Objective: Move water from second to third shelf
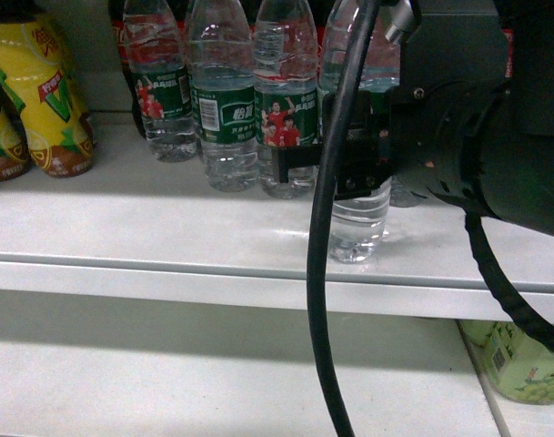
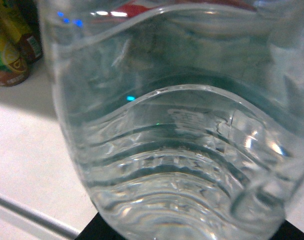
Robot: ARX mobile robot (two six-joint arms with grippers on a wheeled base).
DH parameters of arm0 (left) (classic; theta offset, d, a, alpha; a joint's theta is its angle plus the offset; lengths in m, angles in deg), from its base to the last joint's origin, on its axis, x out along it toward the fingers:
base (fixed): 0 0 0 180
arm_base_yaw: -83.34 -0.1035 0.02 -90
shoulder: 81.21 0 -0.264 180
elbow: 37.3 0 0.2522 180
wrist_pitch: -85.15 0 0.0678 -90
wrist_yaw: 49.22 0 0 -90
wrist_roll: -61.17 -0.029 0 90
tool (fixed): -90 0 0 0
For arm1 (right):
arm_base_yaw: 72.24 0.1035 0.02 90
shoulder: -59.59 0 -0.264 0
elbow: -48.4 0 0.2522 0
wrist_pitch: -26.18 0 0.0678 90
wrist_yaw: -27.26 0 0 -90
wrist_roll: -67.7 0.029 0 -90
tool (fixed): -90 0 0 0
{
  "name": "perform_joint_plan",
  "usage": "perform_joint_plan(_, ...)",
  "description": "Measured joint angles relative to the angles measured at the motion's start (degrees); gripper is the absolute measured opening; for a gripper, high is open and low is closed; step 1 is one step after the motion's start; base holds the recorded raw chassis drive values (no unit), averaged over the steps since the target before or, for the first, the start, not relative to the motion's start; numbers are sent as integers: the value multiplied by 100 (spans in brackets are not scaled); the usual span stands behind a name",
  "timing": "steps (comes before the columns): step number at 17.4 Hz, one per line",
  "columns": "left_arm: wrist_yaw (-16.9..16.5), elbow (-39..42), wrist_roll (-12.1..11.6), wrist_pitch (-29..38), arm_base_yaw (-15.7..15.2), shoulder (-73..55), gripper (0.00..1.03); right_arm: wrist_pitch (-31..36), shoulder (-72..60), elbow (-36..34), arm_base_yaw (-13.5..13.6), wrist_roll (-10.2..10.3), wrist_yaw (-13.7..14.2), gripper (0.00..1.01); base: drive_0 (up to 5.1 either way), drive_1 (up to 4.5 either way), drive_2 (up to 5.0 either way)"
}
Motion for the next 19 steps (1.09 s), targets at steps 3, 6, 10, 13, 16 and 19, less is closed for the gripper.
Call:
perform_joint_plan(3, 0, 0, 0, 0, 0, 0, 98, 28, 284, -323, -11, -7, -94, 39, 0, 0, 0)
perform_joint_plan(6, 0, 0, 0, -2, 0, 0, 98, 72, 492, -573, -42, -9, -195, 39, 0, 0, 0)
perform_joint_plan(10, 2, 0, 0, 0, 0, 0, 98, 168, 940, -1084, -212, -72, -299, 39, 0, 0, 0)
perform_joint_plan(13, 0, 0, 0, 0, 0, 0, 98, 240, 1685, -1843, -765, -201, -352, 39, 0, 0, 0)
perform_joint_plan(16, 0, 0, 0, 0, 0, 0, 98, 118, 2752, -2708, -1298, -166, -498, 39, 0, 0, 0)
perform_joint_plan(19, 0, 0, 0, 0, 0, 0, 98, -643, 4356, -3451, -1779, 70, -774, 39, 0, 0, 0)
